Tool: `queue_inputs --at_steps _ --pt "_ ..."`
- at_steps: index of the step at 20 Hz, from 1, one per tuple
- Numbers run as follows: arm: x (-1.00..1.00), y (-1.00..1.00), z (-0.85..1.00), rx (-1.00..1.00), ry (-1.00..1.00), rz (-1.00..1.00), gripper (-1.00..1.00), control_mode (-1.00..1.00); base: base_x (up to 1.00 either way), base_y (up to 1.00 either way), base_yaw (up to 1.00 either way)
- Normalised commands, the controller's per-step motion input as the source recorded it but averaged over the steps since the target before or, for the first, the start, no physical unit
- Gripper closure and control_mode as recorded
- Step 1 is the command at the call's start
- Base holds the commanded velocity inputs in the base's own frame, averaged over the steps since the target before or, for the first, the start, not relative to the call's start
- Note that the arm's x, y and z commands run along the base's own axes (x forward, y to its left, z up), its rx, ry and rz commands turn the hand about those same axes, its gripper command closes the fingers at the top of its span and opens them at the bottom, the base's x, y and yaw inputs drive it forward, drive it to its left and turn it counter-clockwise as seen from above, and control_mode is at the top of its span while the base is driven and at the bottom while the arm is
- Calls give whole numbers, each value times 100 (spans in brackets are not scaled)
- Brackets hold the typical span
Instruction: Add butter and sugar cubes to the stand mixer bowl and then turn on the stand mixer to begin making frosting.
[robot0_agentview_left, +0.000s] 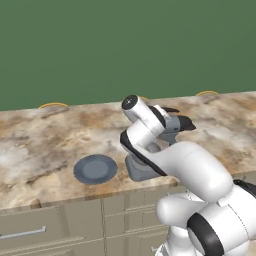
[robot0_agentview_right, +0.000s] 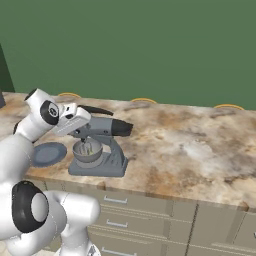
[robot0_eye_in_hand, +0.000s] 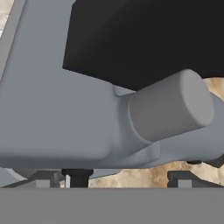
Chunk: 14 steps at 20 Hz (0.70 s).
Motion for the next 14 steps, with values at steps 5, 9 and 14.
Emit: queue_inputs --at_steps 5,9,14 --pt "28 -8 -28 15 2 2 100 -100 0 0 0" --pt "29 -13 -33 14 2 3 100 -100 0 0 0" --pt "39 -10 -33 14 3 5 100 -100 0 0 0"
